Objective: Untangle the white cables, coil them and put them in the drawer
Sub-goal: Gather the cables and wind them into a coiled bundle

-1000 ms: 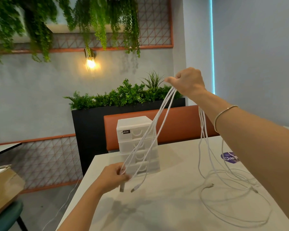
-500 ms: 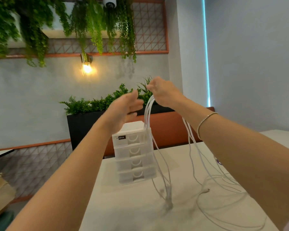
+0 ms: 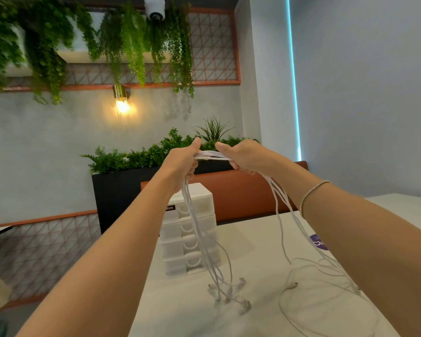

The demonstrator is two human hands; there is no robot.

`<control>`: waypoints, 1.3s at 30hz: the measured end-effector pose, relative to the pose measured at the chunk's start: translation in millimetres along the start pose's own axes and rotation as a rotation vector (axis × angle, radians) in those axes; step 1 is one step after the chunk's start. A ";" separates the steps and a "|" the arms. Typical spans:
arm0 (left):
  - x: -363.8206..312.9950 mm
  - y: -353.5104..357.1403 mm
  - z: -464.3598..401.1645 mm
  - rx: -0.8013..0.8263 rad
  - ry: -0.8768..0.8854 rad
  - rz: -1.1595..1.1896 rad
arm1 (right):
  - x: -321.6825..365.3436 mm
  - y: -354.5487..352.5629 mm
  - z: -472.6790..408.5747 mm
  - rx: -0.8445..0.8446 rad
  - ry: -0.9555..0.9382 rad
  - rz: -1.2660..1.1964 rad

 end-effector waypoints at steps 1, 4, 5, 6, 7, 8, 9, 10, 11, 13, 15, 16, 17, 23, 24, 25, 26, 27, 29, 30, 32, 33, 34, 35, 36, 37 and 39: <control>0.3 -2.1 -0.2 -0.002 0.020 -0.012 | -3.7 0.4 -0.1 0.001 0.016 0.001; 4.7 -5.3 -0.8 0.022 0.087 -0.094 | -4.8 -4.0 -0.1 -0.046 0.065 -0.120; 7.7 -6.0 -0.9 0.041 0.105 -0.131 | -3.5 -6.9 -0.5 -0.090 0.080 -0.184; 10.9 -6.2 -0.1 0.066 0.118 -0.167 | -1.7 -9.8 -1.2 -0.134 0.076 -0.211; 14.6 -6.6 1.4 0.093 0.129 -0.207 | 0.0 -11.3 -2.3 -0.177 0.059 -0.194; 17.9 -6.5 3.5 0.110 0.139 -0.254 | 2.3 -11.6 -2.5 -0.204 0.041 -0.168; 21.0 -7.0 5.2 0.114 0.151 -0.306 | 4.1 -11.6 -2.4 -0.225 0.028 -0.149; 23.1 -7.5 7.3 0.111 0.161 -0.349 | 4.5 -10.3 -2.4 -0.246 0.025 -0.148; 24.4 -8.2 9.2 0.108 0.170 -0.377 | 3.8 -9.1 -2.4 -0.269 0.030 -0.162; 25.6 -10.5 12.6 0.118 0.171 -0.402 | 0.7 -8.8 -3.3 -0.319 0.052 -0.217; 25.2 -13.4 16.7 0.131 0.160 -0.416 | -1.0 -12.4 -3.1 -0.357 0.064 -0.236; 24.8 -14.8 19.4 0.135 0.160 -0.409 | -0.5 -14.5 -2.0 -0.364 0.066 -0.236; 24.7 -16.3 21.6 0.137 0.164 -0.392 | -0.3 -16.0 -1.8 -0.373 0.067 -0.255; 51.7 -44.4 35.7 0.083 0.097 -0.399 | -18.0 -46.8 -2.2 -0.548 0.167 -0.499; 63.7 -54.4 38.8 0.063 0.076 -0.392 | -22.5 -54.1 -2.4 -0.570 0.170 -0.505; 75.2 -63.6 41.5 0.044 0.062 -0.375 | -25.9 -58.5 -2.7 -0.573 0.158 -0.494; 85.0 -70.3 44.5 0.033 0.048 -0.358 | -27.8 -59.9 -3.2 -0.569 0.140 -0.472; 93.6 -74.4 47.4 0.035 0.031 -0.353 | -28.3 -59.2 -4.4 -0.569 0.125 -0.455; 108.5 -76.8 55.7 0.056 -0.014 -0.375 | -29.2 -58.1 -6.3 -0.598 0.132 -0.476; 116.1 -77.5 61.5 0.060 -0.037 -0.391 | -29.7 -58.8 -6.1 -0.612 0.148 -0.498; 131.4 -82.4 71.9 0.049 -0.075 -0.425 | -31.4 -60.0 -4.4 -0.613 0.179 -0.493; 138.5 -85.7 75.9 0.044 -0.094 -0.456 | -32.5 -59.0 -3.9 -0.606 0.188 -0.479; 144.7 -88.2 79.0 0.046 -0.113 -0.496 | -33.5 -57.1 -3.7 -0.600 0.187 -0.473; 150.1 -90.0 81.5 0.054 -0.130 -0.543 | -34.3 -54.6 -4.1 -0.597 0.181 -0.476; 155.1 -91.9 83.8 0.060 -0.143 -0.591 | -34.4 -52.3 -4.4 -0.595 0.175 -0.480; 159.8 -94.3 86.4 0.059 -0.158 -0.636 | -34.5 -51.1 -4.5 -0.595 0.172 -0.489; 170.3 -103.6 91.9 0.053 -0.204 -0.701 | -33.9 -51.4 -4.7 -0.593 0.175 -0.506</control>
Point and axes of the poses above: each hand's wrist, its own z-axis away from the middle knuckle, its own y-axis out of the palm, x = y × z, the point moved 1 cm from there along -z, towards the middle knuckle, and after that the axes turned 7 degrees about z, right-handed, at the moved point
